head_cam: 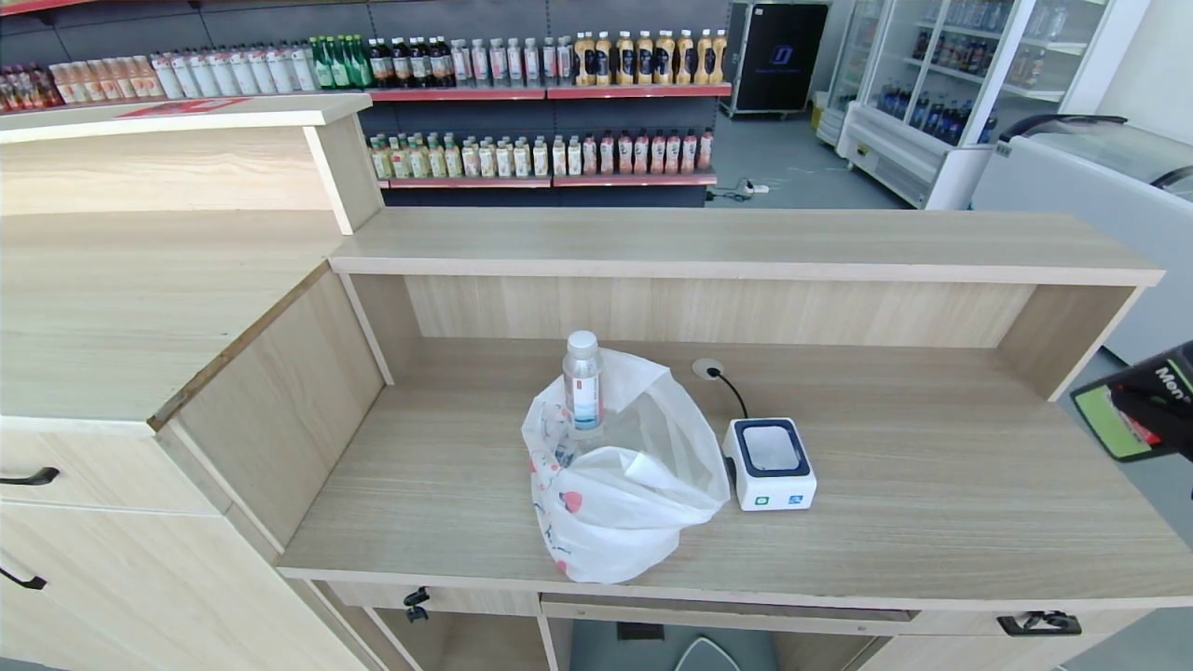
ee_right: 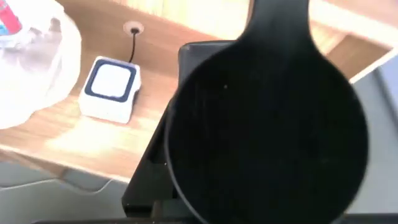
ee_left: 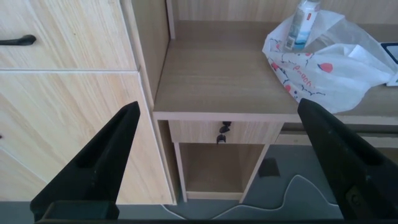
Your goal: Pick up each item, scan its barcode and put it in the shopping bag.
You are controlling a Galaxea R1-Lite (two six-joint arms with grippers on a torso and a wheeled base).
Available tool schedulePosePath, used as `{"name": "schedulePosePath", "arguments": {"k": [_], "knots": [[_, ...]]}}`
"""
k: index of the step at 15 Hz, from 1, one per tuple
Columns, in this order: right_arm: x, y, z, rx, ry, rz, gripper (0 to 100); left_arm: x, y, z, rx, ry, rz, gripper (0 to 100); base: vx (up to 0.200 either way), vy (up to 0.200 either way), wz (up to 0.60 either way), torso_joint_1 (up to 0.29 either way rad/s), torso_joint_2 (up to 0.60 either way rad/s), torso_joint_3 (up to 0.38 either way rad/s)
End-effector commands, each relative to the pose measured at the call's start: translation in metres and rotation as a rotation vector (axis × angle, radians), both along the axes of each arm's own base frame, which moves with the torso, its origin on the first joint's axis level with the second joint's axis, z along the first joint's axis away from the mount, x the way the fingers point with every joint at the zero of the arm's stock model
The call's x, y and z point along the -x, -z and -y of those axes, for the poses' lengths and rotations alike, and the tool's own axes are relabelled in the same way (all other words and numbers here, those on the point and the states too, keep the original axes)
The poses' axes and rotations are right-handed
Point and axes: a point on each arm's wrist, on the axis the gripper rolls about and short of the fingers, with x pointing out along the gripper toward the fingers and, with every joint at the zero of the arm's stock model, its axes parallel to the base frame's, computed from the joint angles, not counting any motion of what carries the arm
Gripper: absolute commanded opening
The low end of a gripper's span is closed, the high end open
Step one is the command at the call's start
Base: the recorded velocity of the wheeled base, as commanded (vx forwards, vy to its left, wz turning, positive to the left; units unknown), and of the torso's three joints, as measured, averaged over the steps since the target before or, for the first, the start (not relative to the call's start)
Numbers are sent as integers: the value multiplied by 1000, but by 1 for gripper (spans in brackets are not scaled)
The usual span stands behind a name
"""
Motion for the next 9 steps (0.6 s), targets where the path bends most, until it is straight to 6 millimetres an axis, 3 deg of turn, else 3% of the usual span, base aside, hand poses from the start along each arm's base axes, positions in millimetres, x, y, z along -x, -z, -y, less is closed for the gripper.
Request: {"name": "schedulePosePath", "arguments": {"k": [1, 3, 6, 8, 9], "knots": [[1, 5, 5, -113, 50, -63, 0, 0, 0, 0, 0, 0, -1, 100, 0, 0, 600, 7, 2, 2], [-9, 5, 6, -281, 87, -124, 0, 0, 0, 0, 0, 0, -1, 100, 0, 0, 600, -2, 2, 2], [-52, -6, -6, -698, 61, -266, 0, 0, 0, 0, 0, 1, -1, 100, 0, 0, 600, 9, 2, 7], [-75, -2, -5, -880, -21, -362, 0, 0, 0, 0, 0, 1, -1, 100, 0, 0, 0, 0, 0, 0], [-86, 9, 2, -936, -52, -430, 0, 0, 0, 0, -1, 1, -1, 100, 0, 0, 0, 0, 0, 0]]}}
